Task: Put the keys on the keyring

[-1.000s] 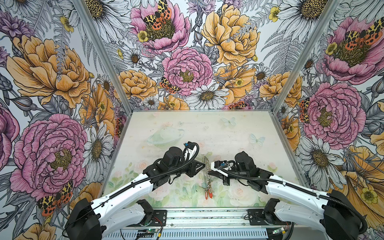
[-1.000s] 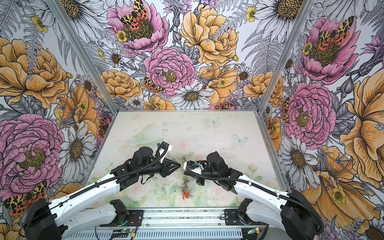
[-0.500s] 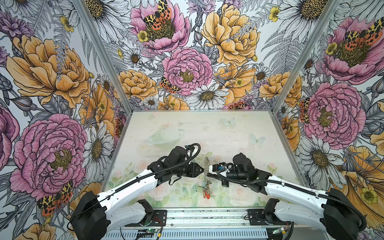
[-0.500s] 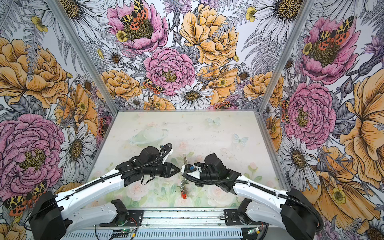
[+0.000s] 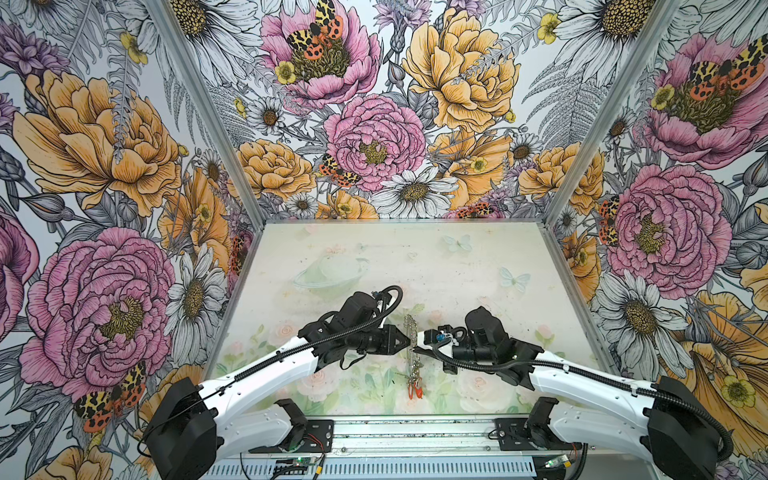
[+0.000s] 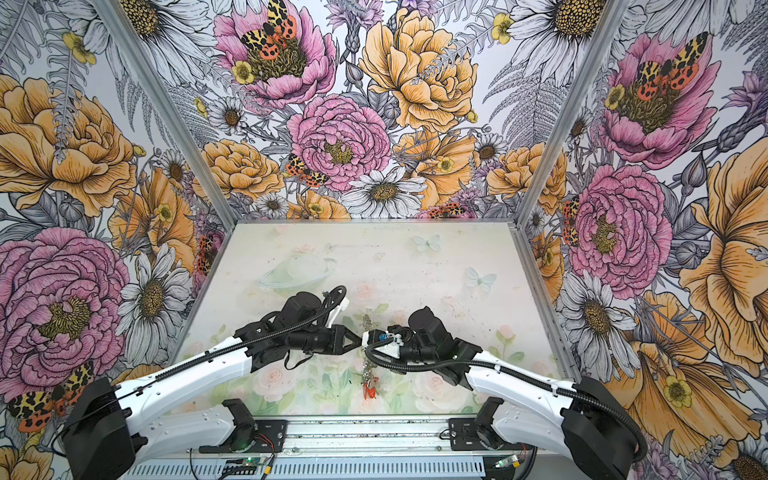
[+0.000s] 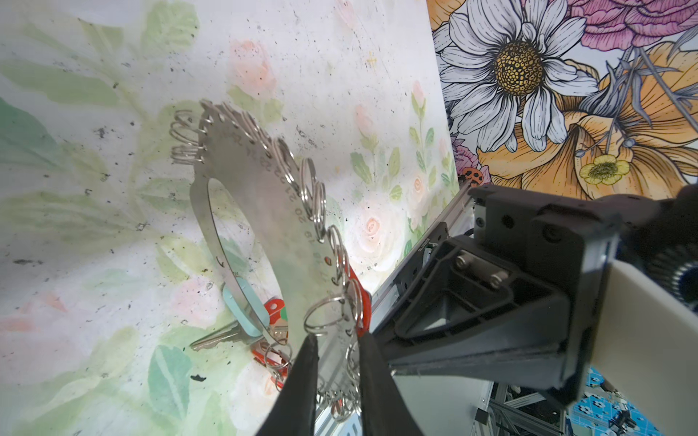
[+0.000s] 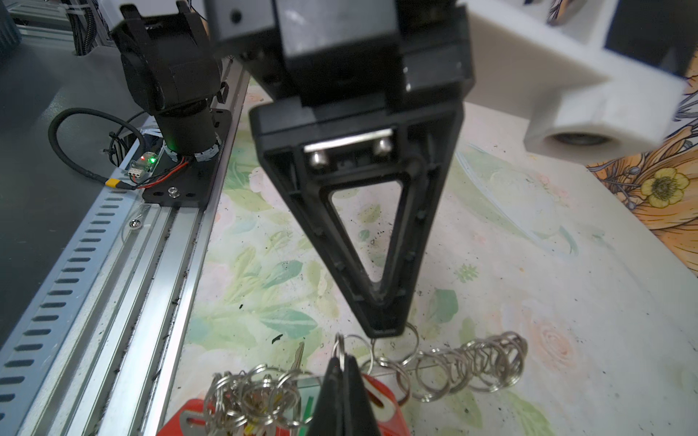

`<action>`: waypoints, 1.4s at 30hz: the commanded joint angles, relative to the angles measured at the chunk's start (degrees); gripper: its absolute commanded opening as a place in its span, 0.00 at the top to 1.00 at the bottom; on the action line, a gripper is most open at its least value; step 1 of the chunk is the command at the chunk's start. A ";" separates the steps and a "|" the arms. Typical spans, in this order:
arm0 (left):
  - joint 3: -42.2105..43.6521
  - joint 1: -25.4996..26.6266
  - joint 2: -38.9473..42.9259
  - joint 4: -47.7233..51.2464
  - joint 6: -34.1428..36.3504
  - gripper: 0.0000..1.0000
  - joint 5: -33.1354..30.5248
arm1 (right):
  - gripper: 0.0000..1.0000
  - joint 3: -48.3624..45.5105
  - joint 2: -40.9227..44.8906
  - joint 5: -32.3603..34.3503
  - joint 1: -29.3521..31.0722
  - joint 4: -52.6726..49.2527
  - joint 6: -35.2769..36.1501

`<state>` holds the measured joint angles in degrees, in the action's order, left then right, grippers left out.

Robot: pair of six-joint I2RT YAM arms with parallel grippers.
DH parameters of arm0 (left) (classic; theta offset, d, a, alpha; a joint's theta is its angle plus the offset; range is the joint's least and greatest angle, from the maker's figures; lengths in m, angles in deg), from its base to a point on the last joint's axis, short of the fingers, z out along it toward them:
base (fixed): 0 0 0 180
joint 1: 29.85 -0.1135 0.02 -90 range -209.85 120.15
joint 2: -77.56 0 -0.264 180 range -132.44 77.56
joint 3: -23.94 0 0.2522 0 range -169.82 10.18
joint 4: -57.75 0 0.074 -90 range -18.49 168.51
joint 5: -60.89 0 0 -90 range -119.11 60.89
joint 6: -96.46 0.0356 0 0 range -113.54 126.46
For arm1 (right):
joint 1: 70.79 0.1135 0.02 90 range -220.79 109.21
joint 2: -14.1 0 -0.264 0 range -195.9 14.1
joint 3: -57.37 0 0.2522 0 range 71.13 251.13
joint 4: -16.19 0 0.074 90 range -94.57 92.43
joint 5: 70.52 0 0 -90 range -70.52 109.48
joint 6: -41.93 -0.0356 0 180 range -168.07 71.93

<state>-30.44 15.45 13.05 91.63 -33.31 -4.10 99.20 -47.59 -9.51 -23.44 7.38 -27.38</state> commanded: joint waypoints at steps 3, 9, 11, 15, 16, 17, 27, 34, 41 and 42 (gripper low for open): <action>-0.58 1.10 0.45 -1.40 -1.87 0.77 1.71 | 1.00 0.84 -0.09 0.60 0.50 2.69 0.89; -0.94 1.29 -0.72 -1.37 -2.15 0.80 1.27 | 1.00 0.93 -0.05 0.56 0.68 2.61 0.85; -0.96 1.30 -1.04 -1.34 -2.19 0.81 0.97 | 1.00 0.88 0.14 0.53 0.76 2.48 0.88; -0.99 1.29 -1.81 -1.40 -2.49 0.80 0.61 | 1.00 0.74 0.43 0.60 0.98 2.43 0.86; -1.04 1.37 -1.95 -1.40 -2.51 0.80 0.43 | 1.00 0.75 0.48 0.58 0.99 2.39 0.88; -1.11 1.46 -2.11 -1.40 -2.48 0.80 0.47 | 1.00 0.75 0.44 0.60 0.99 2.43 0.85; -1.13 1.92 -2.39 -1.91 -2.94 0.86 0.82 | 1.00 0.76 0.20 1.96 1.08 2.61 0.85; -0.93 2.15 -2.55 -2.10 -3.21 0.91 1.35 | 1.00 0.75 0.30 3.93 1.07 2.69 0.77; -0.40 2.47 -2.68 -2.84 -3.29 0.87 1.97 | 1.00 0.84 0.23 4.47 1.07 2.87 0.63; -0.29 2.55 -2.72 -3.13 -3.34 0.86 2.20 | 1.00 0.84 0.26 4.48 1.12 2.82 0.61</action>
<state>-30.44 16.91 10.67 89.97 -36.13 -3.77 99.20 -47.59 -6.56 -22.58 6.73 -27.38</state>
